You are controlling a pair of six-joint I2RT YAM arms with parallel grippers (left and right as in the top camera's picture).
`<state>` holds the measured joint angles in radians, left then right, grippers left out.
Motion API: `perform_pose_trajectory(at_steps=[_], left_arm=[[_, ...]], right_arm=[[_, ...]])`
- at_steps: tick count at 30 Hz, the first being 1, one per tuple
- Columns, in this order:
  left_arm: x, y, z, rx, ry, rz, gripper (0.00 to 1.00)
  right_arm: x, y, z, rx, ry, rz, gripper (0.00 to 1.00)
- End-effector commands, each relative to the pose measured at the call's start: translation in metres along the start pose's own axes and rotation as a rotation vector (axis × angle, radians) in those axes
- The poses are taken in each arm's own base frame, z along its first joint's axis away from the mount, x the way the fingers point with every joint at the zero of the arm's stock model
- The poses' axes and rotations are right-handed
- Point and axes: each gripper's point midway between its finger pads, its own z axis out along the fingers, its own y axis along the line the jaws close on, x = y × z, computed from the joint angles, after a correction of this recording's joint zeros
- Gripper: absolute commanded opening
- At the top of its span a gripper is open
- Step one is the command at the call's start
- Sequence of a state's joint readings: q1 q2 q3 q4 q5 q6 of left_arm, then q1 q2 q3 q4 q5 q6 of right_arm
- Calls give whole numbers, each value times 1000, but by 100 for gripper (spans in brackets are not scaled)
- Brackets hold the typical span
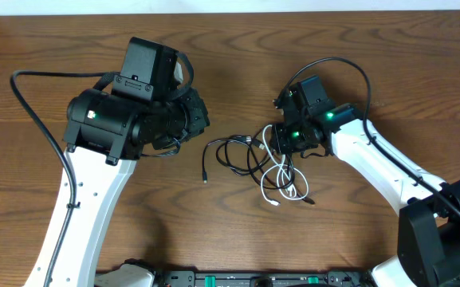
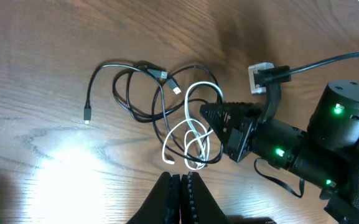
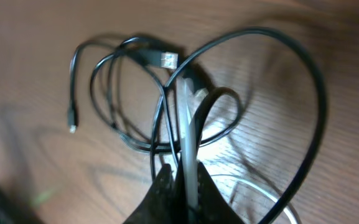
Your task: Untangle cables
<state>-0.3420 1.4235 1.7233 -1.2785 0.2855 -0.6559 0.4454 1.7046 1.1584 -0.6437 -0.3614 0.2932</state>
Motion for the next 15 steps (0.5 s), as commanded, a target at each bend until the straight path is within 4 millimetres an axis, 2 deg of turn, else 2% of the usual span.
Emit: perform_pose_trajectory(at_steps=[1,4,7,11,13,15], left_arm=[[-1,4,3,-19,3,9,8],[-1,4,3,-19,3,16,8],[-1,4,3,-19,4,24,9],[-1,4,3,-19,4,24,17],[-1,4,3,-19,4,24,17],[-1,4,3,-19,4,24,17]], right_arm=[[-4,34,-14,-162,-3,-67,1],[-13,69,-43,-311,-34,-107,2],[-22,95,-79,-395,-92,-144,11],[-33,114,-122,-427,-203,-164,29],[-37,122,-140,-443,-263,-192,31],[-44,120,-152,-404,-329,-203,30]])
